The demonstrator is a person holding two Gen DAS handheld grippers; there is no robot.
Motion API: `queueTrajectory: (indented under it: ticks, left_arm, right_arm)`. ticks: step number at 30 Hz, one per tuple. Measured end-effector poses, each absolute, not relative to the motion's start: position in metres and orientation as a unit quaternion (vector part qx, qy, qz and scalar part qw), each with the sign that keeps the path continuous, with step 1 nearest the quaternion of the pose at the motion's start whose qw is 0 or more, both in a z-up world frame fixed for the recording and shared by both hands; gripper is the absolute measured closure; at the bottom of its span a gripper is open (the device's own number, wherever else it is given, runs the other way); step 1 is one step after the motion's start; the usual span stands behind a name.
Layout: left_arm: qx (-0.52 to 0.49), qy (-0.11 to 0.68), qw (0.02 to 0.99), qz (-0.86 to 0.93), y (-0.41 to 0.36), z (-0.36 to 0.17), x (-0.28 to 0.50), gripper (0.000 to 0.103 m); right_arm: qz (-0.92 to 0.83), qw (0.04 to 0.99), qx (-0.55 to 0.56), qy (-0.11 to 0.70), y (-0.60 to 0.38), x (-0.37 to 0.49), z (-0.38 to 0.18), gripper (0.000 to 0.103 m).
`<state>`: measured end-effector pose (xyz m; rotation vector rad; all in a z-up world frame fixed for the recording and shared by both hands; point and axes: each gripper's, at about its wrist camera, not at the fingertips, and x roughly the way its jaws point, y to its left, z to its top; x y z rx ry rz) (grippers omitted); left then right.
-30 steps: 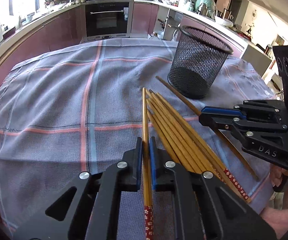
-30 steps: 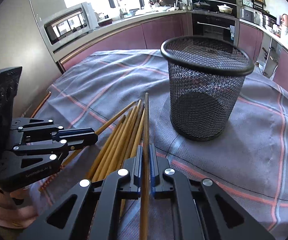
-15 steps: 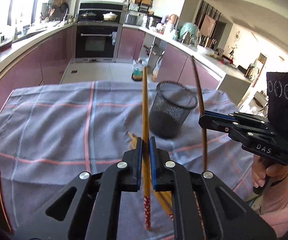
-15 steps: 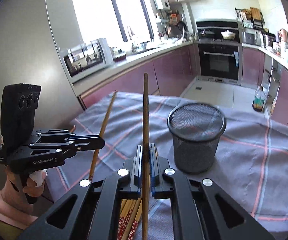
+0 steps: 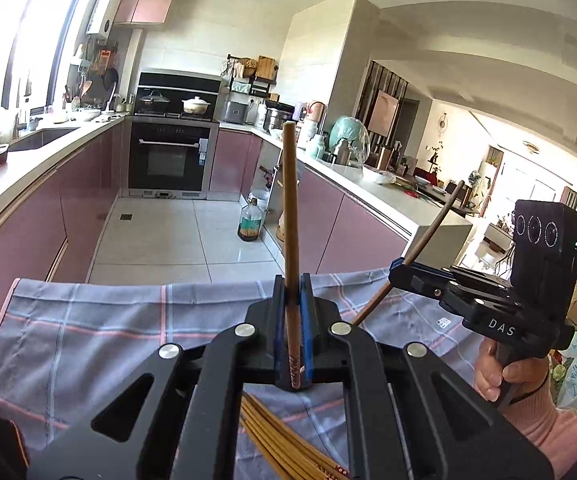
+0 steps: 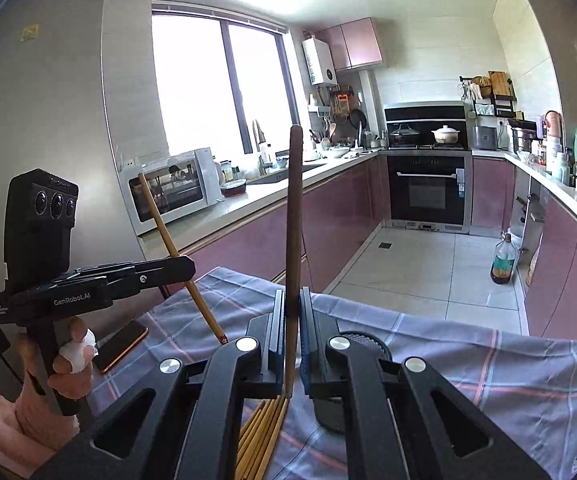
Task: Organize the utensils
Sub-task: 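Lift the held chopstick upright with the right tool while the left tool lifts its chopstick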
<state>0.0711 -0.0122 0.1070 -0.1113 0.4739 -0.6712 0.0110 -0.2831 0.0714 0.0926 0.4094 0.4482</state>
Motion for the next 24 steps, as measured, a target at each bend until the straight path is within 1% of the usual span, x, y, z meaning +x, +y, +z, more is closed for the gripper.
queueTrajectory:
  ticks: [5, 9, 13, 16, 24]
  left_arm:
    - [-0.045, 0.213, 0.917, -0.333, -0.031, 0.137, 0.081, 0.095]
    - [-0.029, 0.224, 0.914, -0.337, -0.051, 0.146, 0.093, 0.095]
    - [-0.005, 0.256, 0.905, -0.34, -0.075, 0.134, 0.108, 0.095]
    - [0.012, 0.28, 0.897, -0.341, -0.09, 0.109, 0.123, 0.095]
    - [0.037, 0.326, 0.878, -0.347, -0.11, 0.077, 0.134, 0.095]
  right_arm:
    - [0.206, 0.961, 0.046, 0.18, -0.299, 0.018, 0.09, 0.098]
    - [0.194, 0.961, 0.052, 0.19, -0.31, 0.033, 0.089, 0.098]
    - [0.19, 0.955, 0.056, 0.22, -0.311, 0.052, 0.073, 0.098]
    - [0.192, 0.947, 0.064, 0.25, -0.311, 0.066, 0.056, 0.098]
    - [0.193, 0.926, 0.071, 0.318, -0.304, 0.088, 0.027, 0.098]
